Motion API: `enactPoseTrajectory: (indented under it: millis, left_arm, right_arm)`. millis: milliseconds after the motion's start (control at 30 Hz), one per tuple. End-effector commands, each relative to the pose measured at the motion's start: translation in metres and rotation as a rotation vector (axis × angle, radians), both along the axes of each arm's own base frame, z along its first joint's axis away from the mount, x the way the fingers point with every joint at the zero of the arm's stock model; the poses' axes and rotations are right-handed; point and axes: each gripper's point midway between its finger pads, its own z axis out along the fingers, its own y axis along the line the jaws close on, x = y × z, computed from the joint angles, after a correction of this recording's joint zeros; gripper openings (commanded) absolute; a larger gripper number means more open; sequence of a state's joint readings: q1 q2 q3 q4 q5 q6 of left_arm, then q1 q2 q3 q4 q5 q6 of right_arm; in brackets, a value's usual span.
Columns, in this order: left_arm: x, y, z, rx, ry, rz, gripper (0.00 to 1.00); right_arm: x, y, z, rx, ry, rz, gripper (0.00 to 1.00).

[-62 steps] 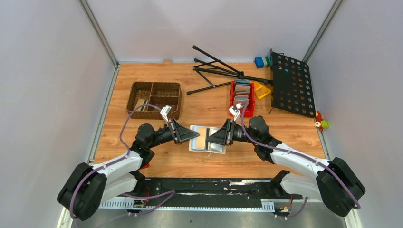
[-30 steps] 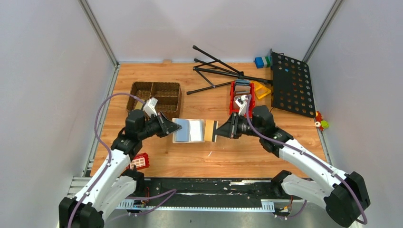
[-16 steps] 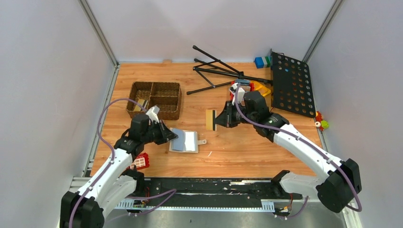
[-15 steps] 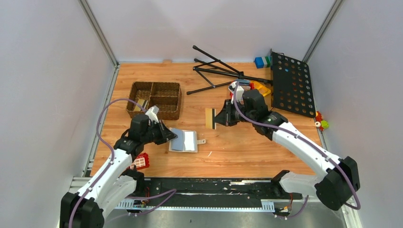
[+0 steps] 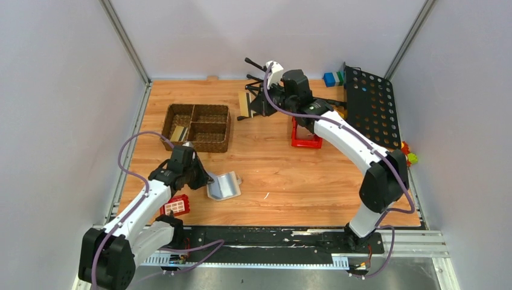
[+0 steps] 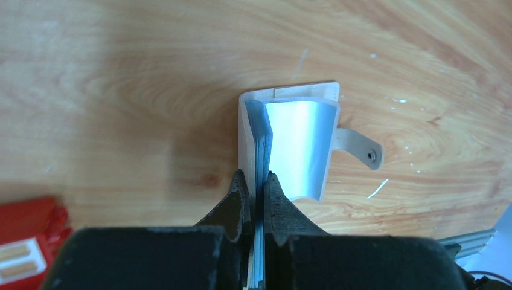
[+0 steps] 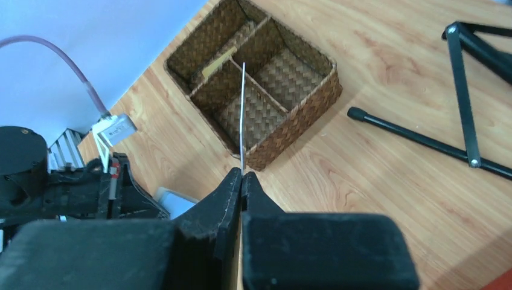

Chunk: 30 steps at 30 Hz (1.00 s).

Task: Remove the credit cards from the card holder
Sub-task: Place the card holder at the center of the board.

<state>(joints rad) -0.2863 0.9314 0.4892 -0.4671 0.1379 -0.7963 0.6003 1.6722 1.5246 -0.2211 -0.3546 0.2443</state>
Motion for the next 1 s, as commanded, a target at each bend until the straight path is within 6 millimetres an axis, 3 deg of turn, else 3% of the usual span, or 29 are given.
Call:
enactPoseTrajectory:
  millis: [0, 133, 300, 433, 567, 733, 800, 867, 900, 967]
  left_arm:
    - [-0.02, 0.019, 0.004, 0.059, 0.157, 0.107, 0.0]
    - [-0.04, 0.043, 0.001, 0.14, 0.209, 0.138, 0.0]
    - [-0.039, 0.043, 0.002, 0.103, 0.205, 0.145, 0.0]
    - [-0.021, 0.032, 0.01, 0.041, 0.167, 0.131, 0.0]
    - [-0.002, 0.022, 0.008, 0.005, 0.142, 0.095, 0.0]
    - [0.01, 0.002, -0.008, -0.08, 0.142, 0.012, 0.01]
    - [0.014, 0.002, -0.008, -0.068, 0.131, 0.0, 0.17]
    - [0.015, 0.014, -0.003, 0.005, 0.13, 0.008, 0.4]
    - [0.016, 0.021, 0.003, 0.054, 0.127, 0.008, 0.46]
    - [0.021, 0.037, 0.028, 0.135, 0.088, 0.012, 0.49]
  right_arm:
    - [-0.004, 0.007, -0.017, -0.048, 0.043, 0.101, 0.0]
    - [-0.012, -0.002, -0.035, -0.112, -0.012, 0.123, 0.0]
    - [-0.006, -0.005, -0.057, -0.228, -0.131, 0.144, 0.0]
    - [0.007, 0.012, -0.042, -0.178, -0.247, 0.16, 0.0]
    - [0.016, 0.038, -0.036, -0.141, -0.249, 0.214, 0.0]
    - [0.01, 0.035, -0.021, -0.1, -0.261, 0.192, 0.0]
    - [0.005, 0.025, -0.027, -0.135, -0.275, 0.185, 0.0]
    - [0.002, 0.014, -0.032, -0.171, -0.278, 0.168, 0.0]
    - [-0.001, 0.011, -0.034, -0.182, -0.282, 0.165, 0.0]
    - [-0.004, 0.003, -0.033, -0.186, -0.293, 0.153, 0.0]
